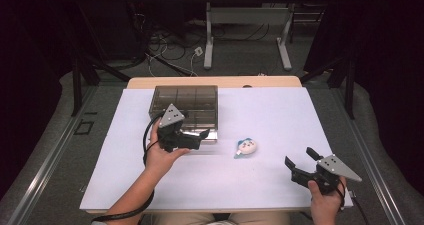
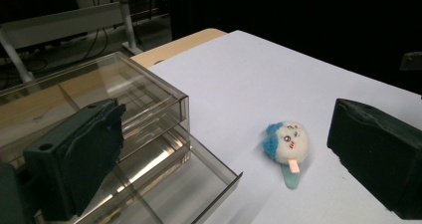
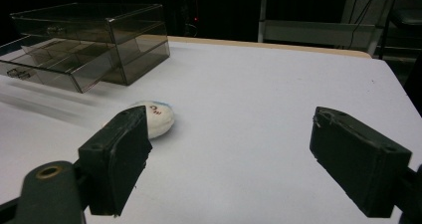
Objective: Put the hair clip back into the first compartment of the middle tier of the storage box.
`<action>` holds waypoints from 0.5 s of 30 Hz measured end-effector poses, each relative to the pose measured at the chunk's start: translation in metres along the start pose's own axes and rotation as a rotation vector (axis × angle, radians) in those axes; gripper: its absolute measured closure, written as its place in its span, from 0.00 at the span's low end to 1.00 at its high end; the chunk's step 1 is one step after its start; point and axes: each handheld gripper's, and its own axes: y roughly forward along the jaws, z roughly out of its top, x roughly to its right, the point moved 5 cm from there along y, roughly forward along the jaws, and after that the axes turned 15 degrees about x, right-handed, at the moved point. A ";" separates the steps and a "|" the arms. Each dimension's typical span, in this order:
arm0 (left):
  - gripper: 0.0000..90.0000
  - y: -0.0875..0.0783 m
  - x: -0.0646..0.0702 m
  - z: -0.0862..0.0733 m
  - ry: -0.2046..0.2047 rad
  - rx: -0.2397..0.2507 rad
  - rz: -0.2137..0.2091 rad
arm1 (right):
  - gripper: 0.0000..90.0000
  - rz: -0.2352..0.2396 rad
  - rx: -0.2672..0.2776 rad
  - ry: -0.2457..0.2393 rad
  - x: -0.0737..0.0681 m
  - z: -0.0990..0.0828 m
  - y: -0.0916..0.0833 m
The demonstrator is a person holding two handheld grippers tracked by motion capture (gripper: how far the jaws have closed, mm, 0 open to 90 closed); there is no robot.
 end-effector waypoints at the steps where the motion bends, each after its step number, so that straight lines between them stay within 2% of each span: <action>1: 0.01 0.004 0.002 0.001 0.001 -0.004 -0.006 | 0.17 0.000 0.000 -0.001 0.000 0.000 0.000; 15: 0.01 0.030 0.014 0.011 0.029 -0.029 -0.044 | 0.17 -0.003 0.000 0.002 0.001 0.000 0.000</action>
